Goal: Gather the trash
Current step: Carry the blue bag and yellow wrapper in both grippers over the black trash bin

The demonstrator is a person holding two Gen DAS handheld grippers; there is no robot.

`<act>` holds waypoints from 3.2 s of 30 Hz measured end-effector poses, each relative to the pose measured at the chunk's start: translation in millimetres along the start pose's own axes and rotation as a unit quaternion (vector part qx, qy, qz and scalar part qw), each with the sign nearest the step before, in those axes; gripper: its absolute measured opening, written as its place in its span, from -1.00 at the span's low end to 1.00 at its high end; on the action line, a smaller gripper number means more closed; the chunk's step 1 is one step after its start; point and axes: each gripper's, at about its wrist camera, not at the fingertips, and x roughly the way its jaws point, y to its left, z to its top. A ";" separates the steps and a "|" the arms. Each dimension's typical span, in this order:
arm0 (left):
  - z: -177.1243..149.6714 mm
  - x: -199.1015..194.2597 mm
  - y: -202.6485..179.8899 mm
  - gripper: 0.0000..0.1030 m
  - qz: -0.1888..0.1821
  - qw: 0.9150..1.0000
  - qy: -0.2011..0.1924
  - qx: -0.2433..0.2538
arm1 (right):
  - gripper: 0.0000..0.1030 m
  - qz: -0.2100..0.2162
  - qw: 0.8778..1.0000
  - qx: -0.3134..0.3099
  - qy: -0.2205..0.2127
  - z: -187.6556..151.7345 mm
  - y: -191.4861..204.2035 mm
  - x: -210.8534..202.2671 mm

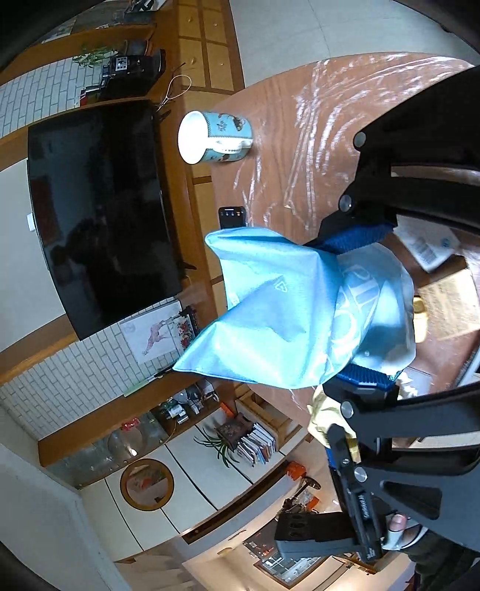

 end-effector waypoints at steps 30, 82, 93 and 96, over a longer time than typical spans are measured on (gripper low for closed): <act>-87.3 -57.8 -12.5 -0.11 0.017 0.999 0.031 0.007 | 0.01 0.041 0.996 -0.023 0.082 -112.1 54.3 -57.3; -194.6 35.2 -30.3 -0.11 0.080 0.976 0.170 0.107 | 0.01 -0.071 0.964 -0.057 0.248 -243.9 38.6 44.5; -198.0 50.8 -24.2 -0.11 0.088 0.973 0.181 0.116 | 0.01 -0.078 0.961 -0.056 0.259 -246.8 36.5 67.0; -200.9 54.5 -23.2 -0.11 0.089 0.972 0.186 0.114 | 0.01 -0.079 0.960 -0.057 0.263 -248.8 36.2 70.4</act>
